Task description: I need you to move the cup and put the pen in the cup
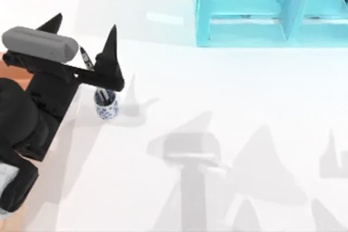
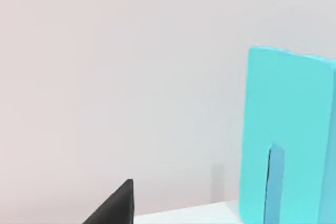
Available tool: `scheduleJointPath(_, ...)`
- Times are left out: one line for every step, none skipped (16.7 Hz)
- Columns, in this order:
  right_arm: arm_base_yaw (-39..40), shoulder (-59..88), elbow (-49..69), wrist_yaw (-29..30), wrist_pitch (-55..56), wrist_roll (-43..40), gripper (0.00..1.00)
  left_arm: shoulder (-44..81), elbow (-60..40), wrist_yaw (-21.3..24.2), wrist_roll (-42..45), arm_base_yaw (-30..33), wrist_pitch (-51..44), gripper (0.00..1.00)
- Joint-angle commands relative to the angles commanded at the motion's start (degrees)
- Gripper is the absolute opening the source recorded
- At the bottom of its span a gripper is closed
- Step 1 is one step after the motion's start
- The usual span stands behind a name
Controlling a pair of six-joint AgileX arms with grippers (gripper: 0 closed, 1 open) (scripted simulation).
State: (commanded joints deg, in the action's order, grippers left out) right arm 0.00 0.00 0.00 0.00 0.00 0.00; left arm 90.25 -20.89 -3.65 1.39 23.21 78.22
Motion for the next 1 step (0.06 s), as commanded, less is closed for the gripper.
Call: scheduleJointPath(0.00,0.00,0.00,0.00,0.00,0.00,1.00,0.00,0.00,0.00,0.00,0.00,0.00,1.00)
